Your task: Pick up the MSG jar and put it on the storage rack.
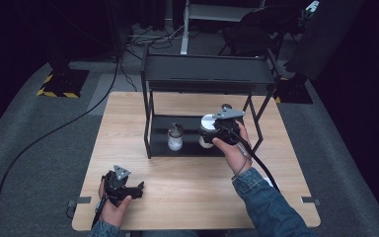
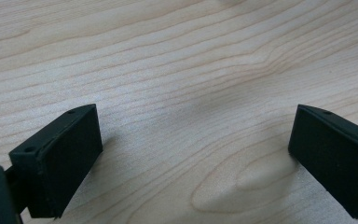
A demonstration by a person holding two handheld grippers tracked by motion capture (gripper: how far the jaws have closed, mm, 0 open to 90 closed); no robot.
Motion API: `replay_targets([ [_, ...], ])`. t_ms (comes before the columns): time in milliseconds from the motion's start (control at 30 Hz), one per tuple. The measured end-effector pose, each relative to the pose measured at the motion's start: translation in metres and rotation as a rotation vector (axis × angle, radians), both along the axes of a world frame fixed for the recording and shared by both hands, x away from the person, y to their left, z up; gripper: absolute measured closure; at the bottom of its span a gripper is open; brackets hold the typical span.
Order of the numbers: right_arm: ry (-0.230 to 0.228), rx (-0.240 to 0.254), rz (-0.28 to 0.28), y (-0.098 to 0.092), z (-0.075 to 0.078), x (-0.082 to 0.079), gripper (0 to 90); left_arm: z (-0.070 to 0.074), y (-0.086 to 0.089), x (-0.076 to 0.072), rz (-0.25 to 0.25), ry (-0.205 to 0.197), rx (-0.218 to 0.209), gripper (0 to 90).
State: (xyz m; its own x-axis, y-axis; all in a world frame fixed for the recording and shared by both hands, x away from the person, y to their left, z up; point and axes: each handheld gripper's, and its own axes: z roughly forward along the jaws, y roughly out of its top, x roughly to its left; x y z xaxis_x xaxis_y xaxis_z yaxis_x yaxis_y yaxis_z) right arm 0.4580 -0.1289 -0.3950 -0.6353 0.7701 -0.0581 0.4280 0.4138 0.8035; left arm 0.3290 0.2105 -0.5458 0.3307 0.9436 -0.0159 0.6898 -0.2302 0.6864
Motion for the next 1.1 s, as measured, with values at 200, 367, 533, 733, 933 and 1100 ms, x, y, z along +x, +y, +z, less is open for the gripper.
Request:
replay_targets([
  [200, 0.014, -0.007, -0.006, 0.006, -0.01, 0.009, 30.7, 0.0, 0.0, 0.0, 0.0, 0.0, 0.0, 2.3],
  [367, 0.027, -0.014, -0.016, 0.008, -0.018, 0.015, 30.7, 0.0, 0.0, 0.0, 0.0, 0.002, 0.001, 2.2],
  [533, 0.039, -0.018, -0.024, 0.011, -0.025, 0.02, 30.7, 0.0, 0.0, 0.0, 0.0, 0.002, 0.0, 2.2],
  [733, 0.058, -0.02, -0.035, 0.014, -0.034, 0.026, 30.7, 0.0, 0.0, 0.0, -0.002, 0.002, 0.002, 2.2],
  [933, 0.072, -0.024, -0.048, 0.015, -0.041, 0.03, 30.7, 0.0, 0.0, 0.0, -0.003, 0.002, 0.001, 2.2],
  [1100, 0.082, -0.033, -0.056, 0.014, -0.047, 0.034, 30.7, 0.0, 0.0, 0.0, -0.004, 0.002, 0.001, 2.2],
])
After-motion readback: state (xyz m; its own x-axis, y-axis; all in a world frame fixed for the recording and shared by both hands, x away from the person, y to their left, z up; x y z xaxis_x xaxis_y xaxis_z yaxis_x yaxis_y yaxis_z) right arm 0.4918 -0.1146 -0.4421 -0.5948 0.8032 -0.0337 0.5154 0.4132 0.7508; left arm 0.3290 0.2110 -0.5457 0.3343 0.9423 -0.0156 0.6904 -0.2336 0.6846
